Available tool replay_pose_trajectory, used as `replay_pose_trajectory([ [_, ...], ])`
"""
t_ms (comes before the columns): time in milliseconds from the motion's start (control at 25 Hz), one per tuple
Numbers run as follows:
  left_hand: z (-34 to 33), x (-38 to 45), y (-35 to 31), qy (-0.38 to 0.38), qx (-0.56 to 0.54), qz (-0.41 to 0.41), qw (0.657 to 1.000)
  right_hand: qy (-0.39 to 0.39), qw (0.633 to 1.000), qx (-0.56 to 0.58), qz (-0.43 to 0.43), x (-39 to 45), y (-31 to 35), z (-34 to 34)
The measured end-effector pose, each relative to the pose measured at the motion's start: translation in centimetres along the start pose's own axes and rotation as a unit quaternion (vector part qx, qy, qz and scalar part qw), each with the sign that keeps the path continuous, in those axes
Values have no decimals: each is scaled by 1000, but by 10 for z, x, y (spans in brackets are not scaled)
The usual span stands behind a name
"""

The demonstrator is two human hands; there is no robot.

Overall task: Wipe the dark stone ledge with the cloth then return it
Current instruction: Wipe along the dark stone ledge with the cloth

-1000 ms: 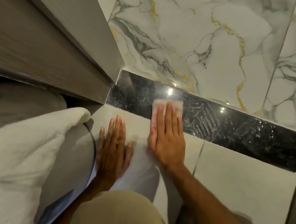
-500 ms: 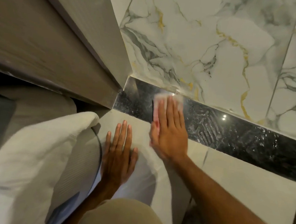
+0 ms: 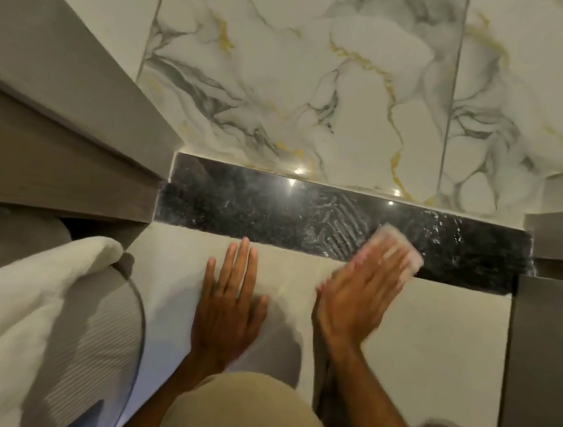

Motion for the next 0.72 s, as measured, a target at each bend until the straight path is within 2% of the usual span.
replay_pose_trajectory([
  [40, -3, 9, -3, 0, -8, 7, 1000, -27, 999, -15, 20, 34, 17, 1],
  [120, -8, 20, -3, -13, -14, 11, 1000, -49, 984, -23, 168, 66, 80, -8],
  [200, -8, 17, -3, -17, -19, 5, 1000, 10, 950, 10, 312, 33, 115, -30],
  [240, -6, 14, -5, -20, -17, -1, 1000, 42, 938, 12, 343, 5, 108, -35],
  [320, -4, 15, -6, -12, -7, 0, 1000, 67, 947, -8, 314, -28, 55, -29],
  [400, -4, 17, -6, -4, -3, 8, 1000, 54, 972, -21, 228, -16, 6, -19],
  [480, -4, 19, -5, -9, -6, 11, 1000, -3, 991, 8, 133, 30, 11, -11],
  [520, -4, 19, -4, -14, -9, 9, 1000, -16, 992, 17, 121, 52, 34, -11],
  [560, -3, 19, -4, -21, -11, 9, 1000, -9, 988, 20, 153, 63, 65, -16],
  [640, -1, 19, -4, -24, -6, 13, 1000, 10, 954, 25, 300, 35, 109, -31],
  [680, 1, 19, -5, -25, -2, 13, 1000, 22, 929, 18, 368, 7, 106, -36],
  [720, 3, 18, -7, -25, 3, 12, 1000, 40, 917, 4, 396, -20, 81, -36],
])
Point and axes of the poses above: each hand's wrist, its own x-axis towards the middle knuckle, its own z-axis out of the back of the hand, y = z × x, the point moved 9 cm from there along x, towards the middle knuckle, and after that the axes turned 7 degrees about z, right-handed, at the moved point
